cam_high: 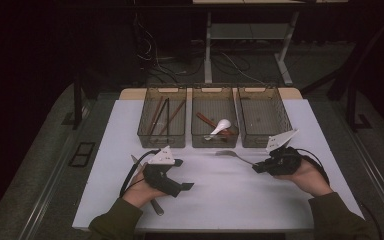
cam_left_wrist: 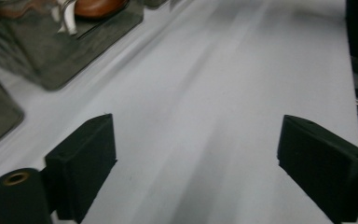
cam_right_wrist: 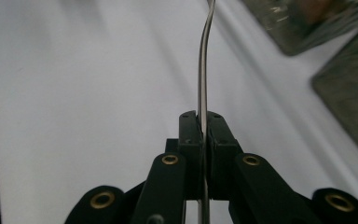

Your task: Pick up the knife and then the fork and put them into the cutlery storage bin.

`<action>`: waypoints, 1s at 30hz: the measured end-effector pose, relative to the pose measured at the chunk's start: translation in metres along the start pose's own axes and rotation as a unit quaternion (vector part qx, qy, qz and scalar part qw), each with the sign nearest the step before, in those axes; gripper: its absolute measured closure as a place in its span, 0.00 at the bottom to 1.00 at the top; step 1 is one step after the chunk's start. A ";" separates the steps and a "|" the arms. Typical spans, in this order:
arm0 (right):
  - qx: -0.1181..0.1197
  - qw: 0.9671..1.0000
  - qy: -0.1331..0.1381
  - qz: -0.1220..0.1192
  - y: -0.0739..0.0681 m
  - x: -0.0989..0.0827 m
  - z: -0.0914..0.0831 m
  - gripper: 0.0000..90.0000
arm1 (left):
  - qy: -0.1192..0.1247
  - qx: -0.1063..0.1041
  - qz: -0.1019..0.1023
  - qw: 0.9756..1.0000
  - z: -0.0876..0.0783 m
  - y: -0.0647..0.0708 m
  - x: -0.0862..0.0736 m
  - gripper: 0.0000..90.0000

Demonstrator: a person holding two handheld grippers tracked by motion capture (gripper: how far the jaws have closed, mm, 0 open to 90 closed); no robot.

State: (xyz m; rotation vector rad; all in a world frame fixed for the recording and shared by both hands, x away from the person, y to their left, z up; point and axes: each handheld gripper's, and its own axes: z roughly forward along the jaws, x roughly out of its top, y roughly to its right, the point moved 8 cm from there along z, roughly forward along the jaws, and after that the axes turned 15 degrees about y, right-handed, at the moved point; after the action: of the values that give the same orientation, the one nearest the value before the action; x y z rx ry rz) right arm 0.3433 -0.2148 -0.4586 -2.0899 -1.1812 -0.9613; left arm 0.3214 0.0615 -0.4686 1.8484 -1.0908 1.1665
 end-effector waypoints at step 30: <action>-0.158 0.983 0.052 0.077 0.107 0.042 -0.033 0.96 | 0.021 0.046 -0.011 0.999 -0.018 -0.002 -0.020 0.00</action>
State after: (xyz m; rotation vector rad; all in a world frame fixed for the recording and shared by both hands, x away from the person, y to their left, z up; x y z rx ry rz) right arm 0.4421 -0.2685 -0.4179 -2.3041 -0.8428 -1.2315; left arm 0.3115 0.0838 -0.4803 1.8933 -1.0055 1.2559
